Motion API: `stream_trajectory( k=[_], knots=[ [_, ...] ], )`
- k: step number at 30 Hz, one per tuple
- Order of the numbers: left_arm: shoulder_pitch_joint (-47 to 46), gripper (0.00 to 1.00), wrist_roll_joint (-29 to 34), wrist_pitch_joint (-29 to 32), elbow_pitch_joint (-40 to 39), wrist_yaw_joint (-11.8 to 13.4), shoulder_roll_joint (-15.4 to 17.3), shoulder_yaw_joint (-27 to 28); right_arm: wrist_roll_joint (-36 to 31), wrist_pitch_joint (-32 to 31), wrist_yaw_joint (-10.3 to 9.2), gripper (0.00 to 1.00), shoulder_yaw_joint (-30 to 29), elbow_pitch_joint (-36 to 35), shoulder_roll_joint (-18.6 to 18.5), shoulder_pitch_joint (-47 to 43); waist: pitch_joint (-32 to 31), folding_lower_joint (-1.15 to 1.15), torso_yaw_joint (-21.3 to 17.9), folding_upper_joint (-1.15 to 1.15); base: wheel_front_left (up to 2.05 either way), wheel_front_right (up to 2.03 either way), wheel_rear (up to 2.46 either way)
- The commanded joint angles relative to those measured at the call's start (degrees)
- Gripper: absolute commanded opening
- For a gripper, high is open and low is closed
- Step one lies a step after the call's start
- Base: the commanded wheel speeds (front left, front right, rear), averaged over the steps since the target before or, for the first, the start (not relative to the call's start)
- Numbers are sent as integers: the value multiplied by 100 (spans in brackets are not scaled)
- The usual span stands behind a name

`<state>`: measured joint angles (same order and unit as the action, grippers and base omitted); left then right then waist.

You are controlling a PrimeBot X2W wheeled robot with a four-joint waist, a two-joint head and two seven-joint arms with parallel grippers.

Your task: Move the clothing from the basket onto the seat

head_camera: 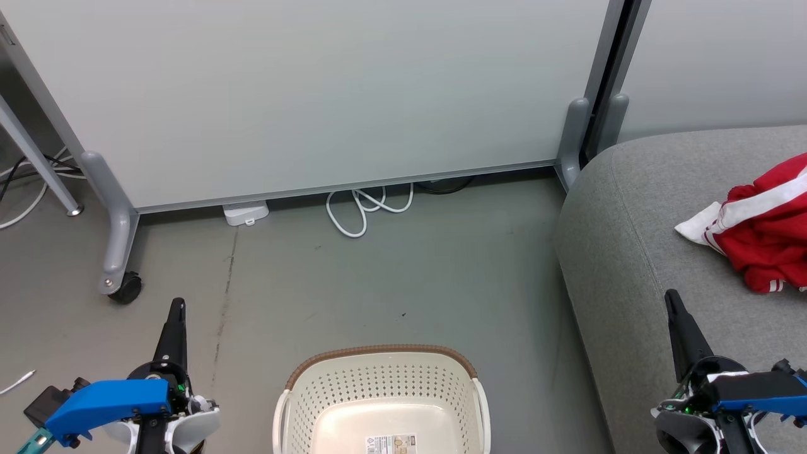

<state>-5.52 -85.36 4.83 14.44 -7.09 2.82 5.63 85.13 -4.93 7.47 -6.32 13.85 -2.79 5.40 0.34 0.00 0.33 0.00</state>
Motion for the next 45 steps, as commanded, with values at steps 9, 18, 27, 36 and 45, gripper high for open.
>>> stream_trajectory(
  k=[9,18,27,36,45],
  knots=[
    [-98,0,-451,122,-46,-53,11,76,477,-116,4,0,-21,17,-17,104,-9,0,-19,0,0,0,0],
    [-98,0,-710,195,-47,-65,10,108,734,-182,4,0,-29,27,-16,120,-16,0,-33,0,0,0,0],
    [-97,0,-710,194,-47,-53,10,106,734,-181,4,0,-28,25,-16,120,-16,0,-33,0,0,0,0],
    [-97,0,-711,193,-47,-53,10,106,734,-181,4,0,-27,25,-16,118,-16,0,-33,0,0,0,0],
    [-96,0,-711,193,-48,-53,10,105,735,-181,4,0,-27,25,-16,116,-16,0,-33,0,0,0,0]
  ],
)
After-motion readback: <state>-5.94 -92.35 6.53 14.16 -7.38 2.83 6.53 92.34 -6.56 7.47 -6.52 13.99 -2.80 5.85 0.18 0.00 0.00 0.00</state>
